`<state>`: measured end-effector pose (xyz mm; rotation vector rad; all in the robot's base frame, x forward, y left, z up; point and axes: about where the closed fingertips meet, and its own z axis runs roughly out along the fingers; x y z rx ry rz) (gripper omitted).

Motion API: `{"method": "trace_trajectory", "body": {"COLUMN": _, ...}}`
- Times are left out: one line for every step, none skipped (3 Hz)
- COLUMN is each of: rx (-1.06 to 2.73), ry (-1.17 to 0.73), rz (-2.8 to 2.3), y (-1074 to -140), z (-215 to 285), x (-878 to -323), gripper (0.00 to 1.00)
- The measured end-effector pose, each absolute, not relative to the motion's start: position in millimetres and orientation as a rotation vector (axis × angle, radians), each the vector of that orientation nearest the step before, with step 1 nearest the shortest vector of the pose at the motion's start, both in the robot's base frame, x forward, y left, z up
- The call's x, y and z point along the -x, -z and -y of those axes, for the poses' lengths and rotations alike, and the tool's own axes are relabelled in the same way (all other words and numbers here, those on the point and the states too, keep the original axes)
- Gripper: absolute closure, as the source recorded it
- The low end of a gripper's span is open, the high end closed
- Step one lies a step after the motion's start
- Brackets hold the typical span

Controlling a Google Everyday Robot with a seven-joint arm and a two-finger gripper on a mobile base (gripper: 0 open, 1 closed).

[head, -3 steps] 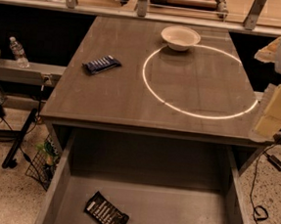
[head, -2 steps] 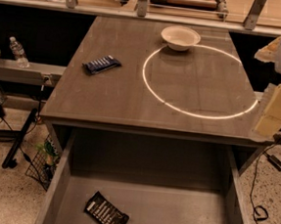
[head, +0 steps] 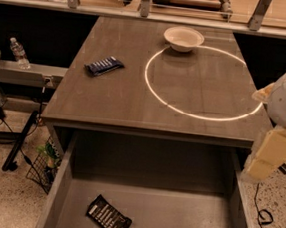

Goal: Pick rxbar chocolate from top drawer and place on counter

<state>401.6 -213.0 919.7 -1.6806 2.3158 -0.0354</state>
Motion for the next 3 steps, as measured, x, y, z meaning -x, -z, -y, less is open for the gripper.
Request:
{"method": "trace_trajectory", "body": {"rx": 1.651, "ry": -0.043, "rz": -2.335, "y": -862.7, "z": 187.5, "x": -385.6, "gripper": 0.0}}
{"method": "trace_trajectory", "body": {"rx": 1.645, "ry": -0.092, "rz": -2.322, "y": -826.9, "z": 162.7, "x": -385.1, "gripper": 0.0}}
{"method": "trace_trajectory", "body": {"rx": 1.602, "ry": -0.054, "rz": -2.34, "y": -803.5, "z": 147.3, "x": -388.0, "gripper": 0.0}}
